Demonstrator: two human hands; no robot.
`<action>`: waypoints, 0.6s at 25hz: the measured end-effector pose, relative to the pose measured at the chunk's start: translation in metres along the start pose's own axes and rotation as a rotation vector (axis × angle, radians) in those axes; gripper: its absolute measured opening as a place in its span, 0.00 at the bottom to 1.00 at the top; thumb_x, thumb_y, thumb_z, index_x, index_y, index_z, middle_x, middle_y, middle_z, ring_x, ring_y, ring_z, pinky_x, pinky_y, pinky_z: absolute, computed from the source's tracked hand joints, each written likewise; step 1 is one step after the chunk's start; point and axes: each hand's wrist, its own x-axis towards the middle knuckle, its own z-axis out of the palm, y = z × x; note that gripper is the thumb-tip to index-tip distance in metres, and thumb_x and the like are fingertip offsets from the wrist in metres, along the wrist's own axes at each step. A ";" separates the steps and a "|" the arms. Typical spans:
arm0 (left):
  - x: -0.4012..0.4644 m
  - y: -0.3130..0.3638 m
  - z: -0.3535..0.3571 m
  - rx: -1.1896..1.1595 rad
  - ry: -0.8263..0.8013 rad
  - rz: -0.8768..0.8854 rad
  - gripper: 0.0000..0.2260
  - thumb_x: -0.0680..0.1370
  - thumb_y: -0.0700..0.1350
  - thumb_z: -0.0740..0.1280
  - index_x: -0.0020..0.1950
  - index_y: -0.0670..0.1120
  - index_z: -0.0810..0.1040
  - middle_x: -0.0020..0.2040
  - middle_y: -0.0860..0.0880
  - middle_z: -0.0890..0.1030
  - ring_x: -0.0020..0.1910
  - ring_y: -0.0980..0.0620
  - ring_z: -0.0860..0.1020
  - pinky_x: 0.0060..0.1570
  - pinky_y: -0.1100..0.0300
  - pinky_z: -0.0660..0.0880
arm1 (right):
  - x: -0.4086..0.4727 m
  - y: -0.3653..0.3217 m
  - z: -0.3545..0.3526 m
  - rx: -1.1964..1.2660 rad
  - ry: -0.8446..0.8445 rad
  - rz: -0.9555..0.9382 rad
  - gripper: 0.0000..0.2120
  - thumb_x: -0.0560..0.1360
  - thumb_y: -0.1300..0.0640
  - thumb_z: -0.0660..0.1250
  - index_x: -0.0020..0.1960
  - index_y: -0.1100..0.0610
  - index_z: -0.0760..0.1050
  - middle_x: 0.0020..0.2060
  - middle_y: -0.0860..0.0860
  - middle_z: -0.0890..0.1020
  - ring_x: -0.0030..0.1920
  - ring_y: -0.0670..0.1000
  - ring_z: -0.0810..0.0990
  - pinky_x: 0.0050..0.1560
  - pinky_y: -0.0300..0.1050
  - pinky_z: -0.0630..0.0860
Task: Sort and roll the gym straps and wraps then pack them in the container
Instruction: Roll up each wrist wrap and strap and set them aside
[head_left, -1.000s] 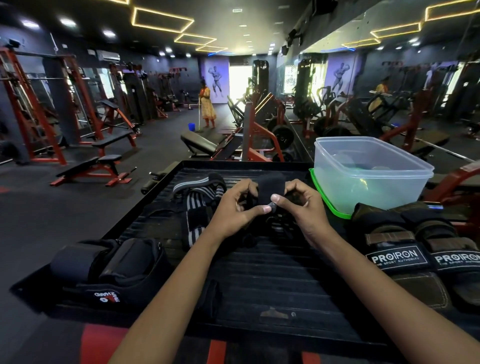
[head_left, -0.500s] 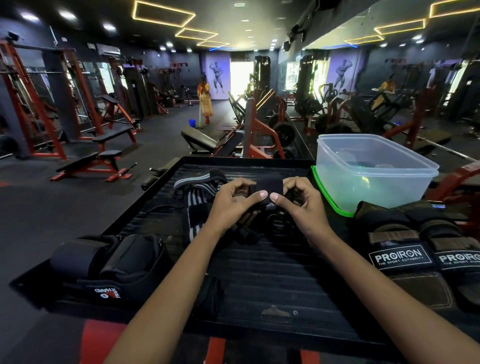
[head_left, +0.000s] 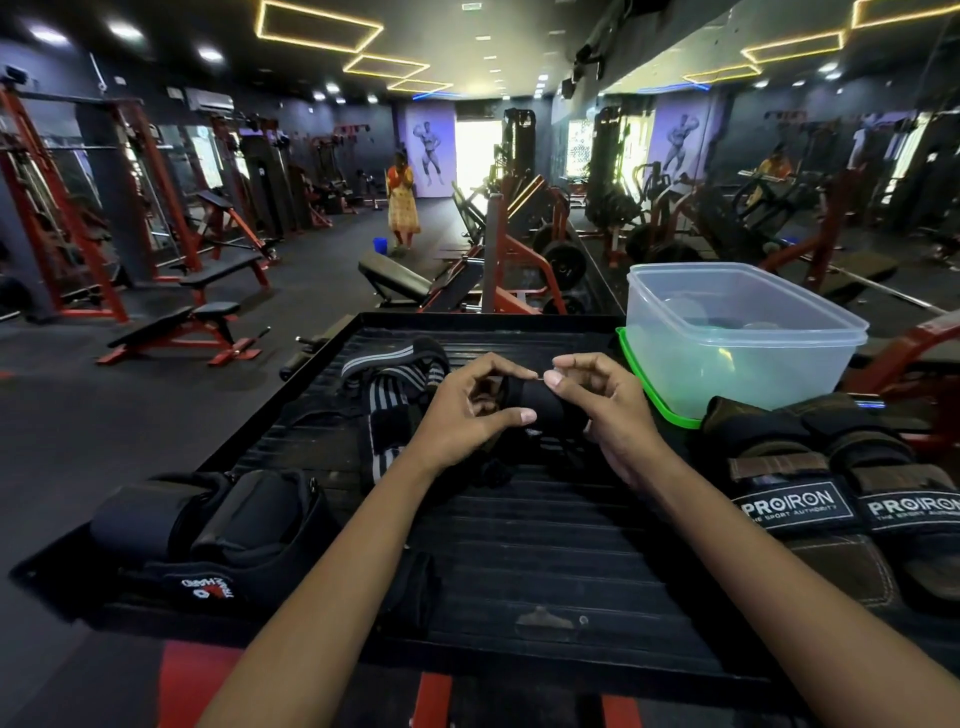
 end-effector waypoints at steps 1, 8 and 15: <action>-0.001 0.000 0.001 -0.006 -0.008 0.007 0.15 0.69 0.32 0.74 0.51 0.45 0.78 0.50 0.56 0.82 0.55 0.55 0.79 0.52 0.61 0.76 | -0.001 -0.002 0.001 0.032 -0.058 0.084 0.01 0.75 0.60 0.70 0.47 0.56 0.78 0.43 0.53 0.82 0.45 0.54 0.81 0.46 0.55 0.80; 0.000 -0.002 0.000 0.014 0.091 -0.078 0.14 0.72 0.41 0.75 0.56 0.43 0.79 0.55 0.49 0.82 0.57 0.56 0.79 0.58 0.60 0.74 | -0.005 -0.003 0.007 0.008 -0.091 0.021 0.05 0.74 0.62 0.71 0.48 0.62 0.79 0.47 0.60 0.82 0.45 0.53 0.83 0.39 0.49 0.82; -0.001 -0.002 -0.001 0.176 0.044 -0.137 0.18 0.72 0.43 0.75 0.61 0.42 0.78 0.56 0.48 0.82 0.55 0.57 0.80 0.54 0.66 0.76 | -0.004 0.003 0.000 -0.035 -0.112 -0.051 0.12 0.70 0.66 0.74 0.51 0.58 0.78 0.45 0.49 0.84 0.49 0.51 0.82 0.53 0.52 0.78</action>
